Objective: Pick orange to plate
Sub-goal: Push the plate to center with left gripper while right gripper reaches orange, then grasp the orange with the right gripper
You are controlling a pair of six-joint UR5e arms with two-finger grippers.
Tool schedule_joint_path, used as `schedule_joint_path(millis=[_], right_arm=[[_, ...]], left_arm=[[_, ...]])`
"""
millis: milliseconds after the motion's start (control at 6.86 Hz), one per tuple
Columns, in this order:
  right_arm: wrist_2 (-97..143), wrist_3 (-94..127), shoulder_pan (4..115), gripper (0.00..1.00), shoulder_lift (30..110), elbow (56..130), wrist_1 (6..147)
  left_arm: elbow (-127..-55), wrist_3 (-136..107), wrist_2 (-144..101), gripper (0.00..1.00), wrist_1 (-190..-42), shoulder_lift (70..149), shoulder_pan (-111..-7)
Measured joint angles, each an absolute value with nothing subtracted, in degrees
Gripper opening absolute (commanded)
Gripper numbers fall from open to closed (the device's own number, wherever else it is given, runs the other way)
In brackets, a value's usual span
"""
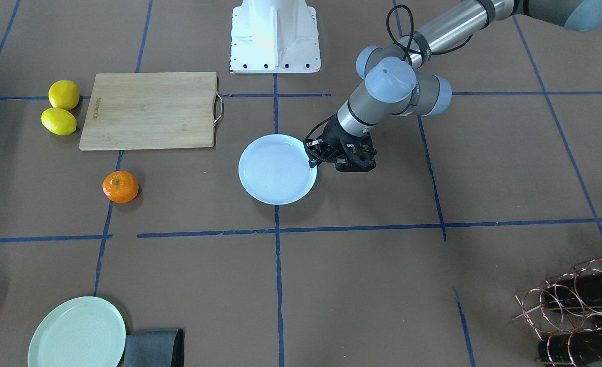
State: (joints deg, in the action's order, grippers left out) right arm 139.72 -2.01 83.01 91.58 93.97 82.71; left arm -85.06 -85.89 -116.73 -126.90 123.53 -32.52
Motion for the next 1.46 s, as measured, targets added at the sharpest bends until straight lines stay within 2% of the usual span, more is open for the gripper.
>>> schedule_joint_path(millis=[146, 292, 438, 583, 875, 1167, 1458], right_arm=[[139.74, -2.02, 82.98, 1.00, 91.58, 93.96, 82.70], [139.73, -2.00, 82.94, 1.00, 91.58, 93.96, 82.69], [139.72, -1.90, 82.77, 1.00, 91.48, 93.96, 82.65], [139.96, -0.44, 81.75, 1.00, 91.06, 94.25, 82.58], [140.38, 12.93, 75.46, 1.00, 89.90, 96.07, 76.77], [137.06, 37.96, 65.69, 1.00, 88.60, 96.98, 61.30], [130.92, 54.30, 56.89, 1.00, 85.55, 98.01, 54.52]], left_arm=[[-84.27, -86.00, -116.16, 0.09, -127.18, 123.55, -32.04], [-83.73, -86.03, -115.95, 0.45, -127.52, 123.57, -31.77], [-83.53, -86.04, -115.88, 0.70, -128.01, 123.60, -31.64], [-83.67, -86.07, -115.87, 0.76, -129.35, 123.61, -31.63], [-84.92, -86.70, -115.92, 0.77, -133.27, 123.53, -32.37], [-86.15, -87.29, -115.91, 0.77, -134.27, 123.22, -33.29], [-86.42, -87.30, -115.85, 0.77, -134.37, 122.86, -33.42]])
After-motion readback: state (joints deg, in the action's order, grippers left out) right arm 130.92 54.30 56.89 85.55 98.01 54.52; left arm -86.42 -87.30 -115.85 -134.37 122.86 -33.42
